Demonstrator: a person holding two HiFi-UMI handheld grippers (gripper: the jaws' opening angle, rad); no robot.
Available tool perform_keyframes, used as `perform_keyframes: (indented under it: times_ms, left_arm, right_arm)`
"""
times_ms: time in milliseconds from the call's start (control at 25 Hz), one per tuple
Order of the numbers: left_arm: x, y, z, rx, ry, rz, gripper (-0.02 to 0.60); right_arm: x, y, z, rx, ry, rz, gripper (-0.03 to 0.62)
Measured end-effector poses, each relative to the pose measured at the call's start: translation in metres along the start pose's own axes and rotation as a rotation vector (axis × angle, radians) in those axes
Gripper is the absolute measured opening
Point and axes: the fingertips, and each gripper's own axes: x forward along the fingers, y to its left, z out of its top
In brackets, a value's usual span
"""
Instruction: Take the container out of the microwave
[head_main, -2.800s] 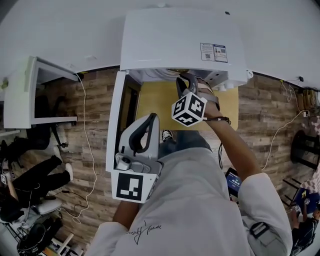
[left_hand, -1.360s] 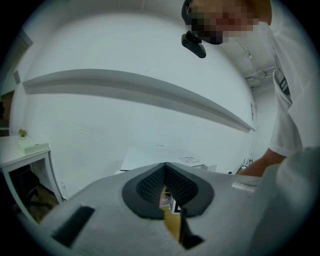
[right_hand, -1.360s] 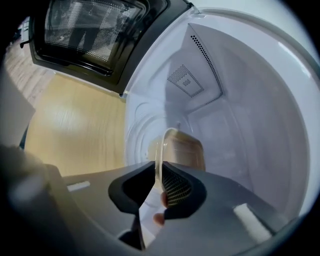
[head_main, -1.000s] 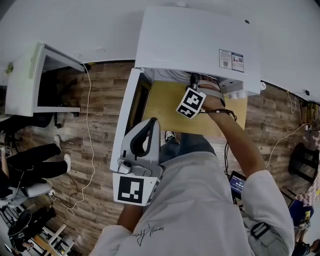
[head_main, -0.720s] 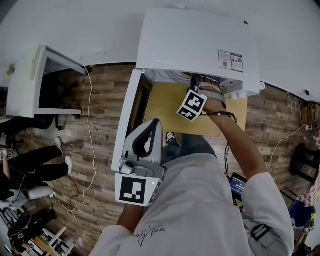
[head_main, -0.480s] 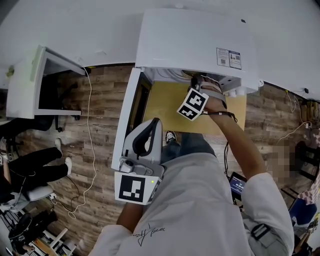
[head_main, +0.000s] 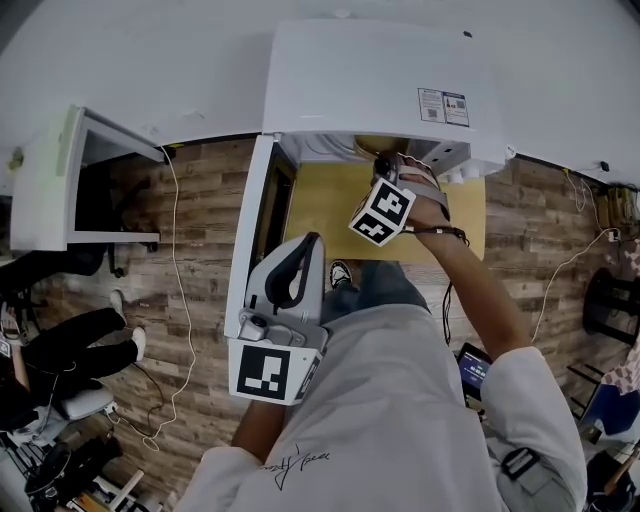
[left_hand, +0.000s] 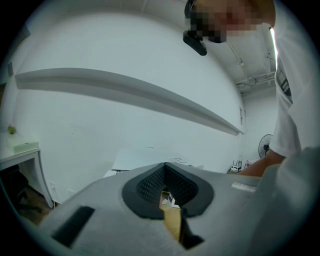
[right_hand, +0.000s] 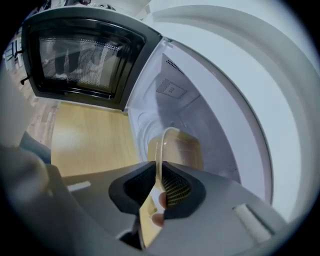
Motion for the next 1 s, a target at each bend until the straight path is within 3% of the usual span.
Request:
perform_keyframes:
  times_ms: [520, 1000]
  left_arm:
    - [-0.008, -0.004, 0.003, 0.012, -0.021, -0.020, 0.008]
    - [-0.012, -0.007, 0.008, 0.023, -0.040, -0.031, 0.008]
  right_arm:
    - [-0.040, 0.001, -0.002, 0.146, -0.051, 0.008, 0.051]
    - [-0.067, 0.009, -0.012, 0.218, -0.067, 0.036, 0.051]
